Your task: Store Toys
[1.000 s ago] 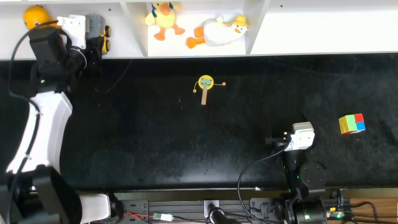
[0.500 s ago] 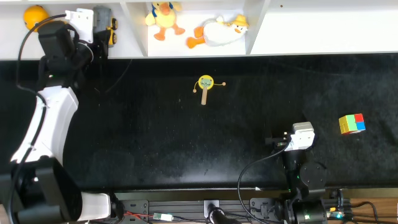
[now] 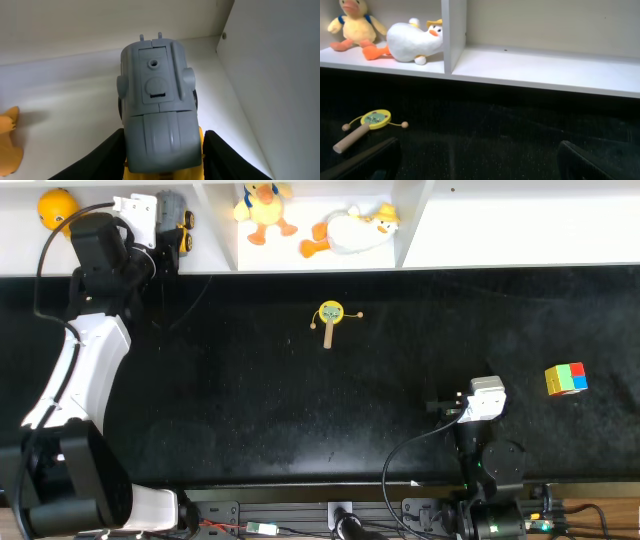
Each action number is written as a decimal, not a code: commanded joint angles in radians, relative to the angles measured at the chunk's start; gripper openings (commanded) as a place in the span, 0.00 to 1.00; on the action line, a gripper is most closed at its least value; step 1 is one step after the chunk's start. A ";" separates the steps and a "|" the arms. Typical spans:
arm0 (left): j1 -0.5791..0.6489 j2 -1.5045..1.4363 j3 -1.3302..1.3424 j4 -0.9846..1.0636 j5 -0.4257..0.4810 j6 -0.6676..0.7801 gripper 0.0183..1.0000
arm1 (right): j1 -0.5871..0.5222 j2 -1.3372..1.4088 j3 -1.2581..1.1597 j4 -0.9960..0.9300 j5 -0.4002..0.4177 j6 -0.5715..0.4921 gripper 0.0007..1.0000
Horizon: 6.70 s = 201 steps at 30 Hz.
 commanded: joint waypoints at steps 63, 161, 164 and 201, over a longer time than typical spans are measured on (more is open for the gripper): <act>-0.014 -0.546 -0.637 0.148 -0.060 0.000 1.00 | 0.005 -0.008 0.003 0.002 -0.004 0.000 0.99; -0.093 -1.638 -1.132 -0.052 -0.243 0.119 1.00 | 0.005 -0.008 0.003 0.002 -0.004 0.000 0.99; -0.093 -1.638 -1.132 -0.052 -0.243 0.119 1.00 | 0.005 -0.008 0.003 0.002 -0.004 0.000 1.00; -0.093 -1.638 -1.132 -0.052 -0.243 0.119 1.00 | 0.132 0.359 0.256 -0.049 -0.056 0.323 1.00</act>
